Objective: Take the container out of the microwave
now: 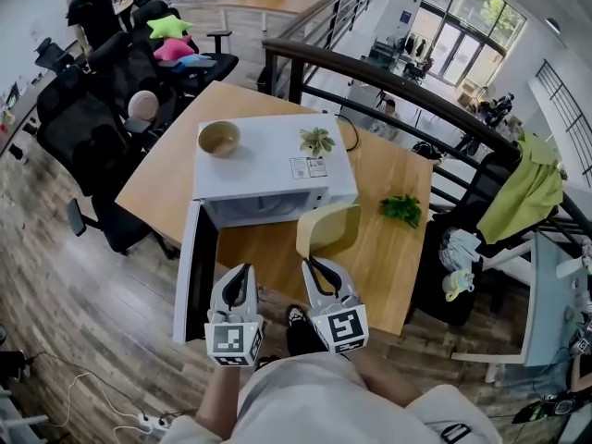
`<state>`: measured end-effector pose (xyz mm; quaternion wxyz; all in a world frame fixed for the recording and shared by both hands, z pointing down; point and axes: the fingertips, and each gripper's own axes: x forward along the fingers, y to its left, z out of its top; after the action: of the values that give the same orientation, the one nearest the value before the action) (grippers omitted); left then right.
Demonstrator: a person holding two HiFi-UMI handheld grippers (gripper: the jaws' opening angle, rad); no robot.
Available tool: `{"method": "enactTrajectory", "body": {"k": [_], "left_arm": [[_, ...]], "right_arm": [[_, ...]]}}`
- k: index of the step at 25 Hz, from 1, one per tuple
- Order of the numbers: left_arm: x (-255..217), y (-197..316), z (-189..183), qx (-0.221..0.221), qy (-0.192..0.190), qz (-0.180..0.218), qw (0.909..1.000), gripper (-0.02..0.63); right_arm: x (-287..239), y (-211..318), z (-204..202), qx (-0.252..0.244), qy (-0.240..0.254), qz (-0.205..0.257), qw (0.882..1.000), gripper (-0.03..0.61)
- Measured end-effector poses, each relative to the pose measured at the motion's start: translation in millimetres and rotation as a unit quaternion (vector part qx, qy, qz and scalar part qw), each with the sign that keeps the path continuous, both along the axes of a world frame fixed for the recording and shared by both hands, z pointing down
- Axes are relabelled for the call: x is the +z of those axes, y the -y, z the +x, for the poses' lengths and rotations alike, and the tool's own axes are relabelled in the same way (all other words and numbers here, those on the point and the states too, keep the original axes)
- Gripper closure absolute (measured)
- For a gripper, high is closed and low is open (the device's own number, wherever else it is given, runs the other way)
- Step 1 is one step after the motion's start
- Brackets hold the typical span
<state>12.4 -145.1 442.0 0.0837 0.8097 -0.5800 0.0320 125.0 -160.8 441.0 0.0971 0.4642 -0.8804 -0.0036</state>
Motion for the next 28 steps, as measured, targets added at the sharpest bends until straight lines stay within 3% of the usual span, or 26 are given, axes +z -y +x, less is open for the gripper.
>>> {"method": "enactTrajectory", "body": {"k": [28], "left_arm": [[-1.3, -0.5, 2.1, -0.015, -0.001, 0.001, 0.9999, 0.611]], "right_arm": [[-0.7, 5.5, 4.2, 0.002, 0.000, 0.000, 1.000, 0.546]]}}
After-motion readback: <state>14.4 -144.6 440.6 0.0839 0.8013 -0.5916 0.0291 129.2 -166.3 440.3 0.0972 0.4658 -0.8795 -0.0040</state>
